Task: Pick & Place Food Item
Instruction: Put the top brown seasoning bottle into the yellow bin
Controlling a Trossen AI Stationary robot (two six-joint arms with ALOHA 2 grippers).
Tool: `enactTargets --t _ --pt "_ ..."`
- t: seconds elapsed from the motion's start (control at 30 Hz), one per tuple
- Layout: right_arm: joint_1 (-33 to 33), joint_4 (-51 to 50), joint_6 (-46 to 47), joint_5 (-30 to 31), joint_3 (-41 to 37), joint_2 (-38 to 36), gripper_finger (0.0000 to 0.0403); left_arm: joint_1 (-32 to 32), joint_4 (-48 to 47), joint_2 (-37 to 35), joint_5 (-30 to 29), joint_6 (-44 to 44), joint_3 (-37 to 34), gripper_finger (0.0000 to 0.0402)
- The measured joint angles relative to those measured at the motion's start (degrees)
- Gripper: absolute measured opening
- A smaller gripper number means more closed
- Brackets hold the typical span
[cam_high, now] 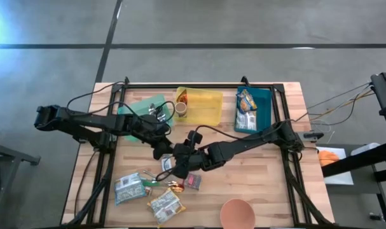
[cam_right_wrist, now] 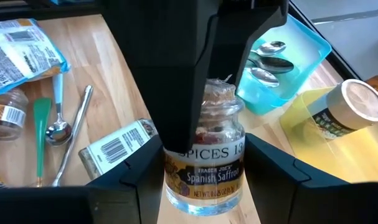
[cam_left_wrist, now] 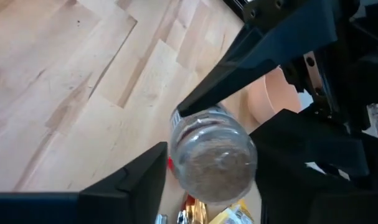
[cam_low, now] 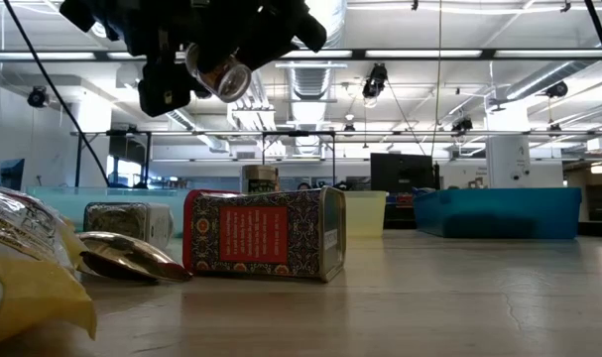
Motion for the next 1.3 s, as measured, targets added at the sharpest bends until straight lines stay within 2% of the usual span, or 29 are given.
enactTargets --t 0.13,0.47,0.7,0.9,1.13,1.3 --pt "0.0 0.0 0.0 0.0 0.0 0.0 0.0177 0.0 0.4 0.0 0.0 0.2 -0.1 0.0168" --pt "0.0 -0.1 0.0 -0.4 0.0 0.0 0.0182 0.0 0.7 0.1 1.2 0.2 -0.2 0.0168" --pt "0.1 -1.4 1.0 -4.3 0.2 -0.3 0.0285 0.1 0.2 0.2 0.8 0.3 -0.3 0.0168" --pt "0.3 -4.2 1.9 -4.9 0.2 -0.7 0.0329 0.8 -1.6 0.2 -2.7 0.1 -0.3 0.0168" --pt "0.6 -22.5 11.5 -4.5 1.1 -2.9 0.0335 4.1 -3.1 0.2 -4.7 0.0 0.3 0.0168" --pt "2.2 -34.7 18.2 -0.6 0.3 -4.5 0.0335 8.9 -6.2 0.3 -4.9 1.1 4.7 0.0168"
